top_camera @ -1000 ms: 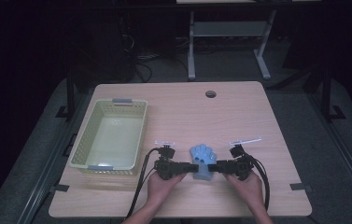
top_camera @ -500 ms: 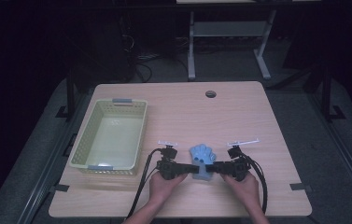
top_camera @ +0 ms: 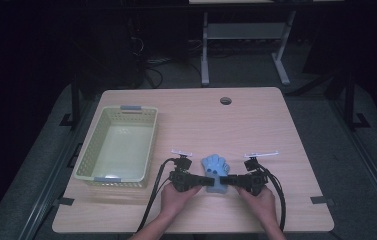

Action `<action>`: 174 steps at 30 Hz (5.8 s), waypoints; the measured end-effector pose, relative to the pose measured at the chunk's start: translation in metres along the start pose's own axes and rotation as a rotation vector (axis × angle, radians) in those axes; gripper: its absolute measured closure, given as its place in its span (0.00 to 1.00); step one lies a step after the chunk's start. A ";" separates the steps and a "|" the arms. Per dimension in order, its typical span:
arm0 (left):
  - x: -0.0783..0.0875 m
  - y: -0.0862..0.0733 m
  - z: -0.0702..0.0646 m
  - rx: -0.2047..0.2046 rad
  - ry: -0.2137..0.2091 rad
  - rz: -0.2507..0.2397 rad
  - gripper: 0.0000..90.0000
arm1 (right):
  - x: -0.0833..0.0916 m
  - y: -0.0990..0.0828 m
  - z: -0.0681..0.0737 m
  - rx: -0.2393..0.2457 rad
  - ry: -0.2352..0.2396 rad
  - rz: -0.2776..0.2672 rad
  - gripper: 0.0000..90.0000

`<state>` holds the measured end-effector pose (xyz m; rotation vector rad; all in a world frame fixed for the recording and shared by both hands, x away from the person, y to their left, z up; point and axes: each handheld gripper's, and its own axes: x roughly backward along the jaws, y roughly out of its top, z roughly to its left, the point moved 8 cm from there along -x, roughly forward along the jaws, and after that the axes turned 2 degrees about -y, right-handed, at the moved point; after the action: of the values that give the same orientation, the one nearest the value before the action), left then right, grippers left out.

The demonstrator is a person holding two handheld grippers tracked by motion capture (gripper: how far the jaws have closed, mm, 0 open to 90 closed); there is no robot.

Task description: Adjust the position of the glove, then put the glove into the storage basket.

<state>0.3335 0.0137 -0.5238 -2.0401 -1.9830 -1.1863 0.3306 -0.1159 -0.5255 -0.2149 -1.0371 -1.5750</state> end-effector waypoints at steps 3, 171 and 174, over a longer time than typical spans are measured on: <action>-0.001 0.001 0.001 0.012 -0.008 0.003 0.69 | 0.000 0.000 0.001 -0.001 -0.007 -0.002 0.68; 0.167 0.063 -0.022 -0.113 -0.138 -0.195 0.79 | 0.003 0.103 0.154 0.201 0.220 -0.085 0.88; 0.177 0.065 -0.019 -0.113 -0.129 -0.204 0.79 | -0.002 0.109 0.161 0.217 0.227 -0.084 0.88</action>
<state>0.3592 0.1386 -0.3843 -2.0548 -2.2818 -1.2586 0.3624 0.0071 -0.3788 0.1543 -1.0388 -1.5079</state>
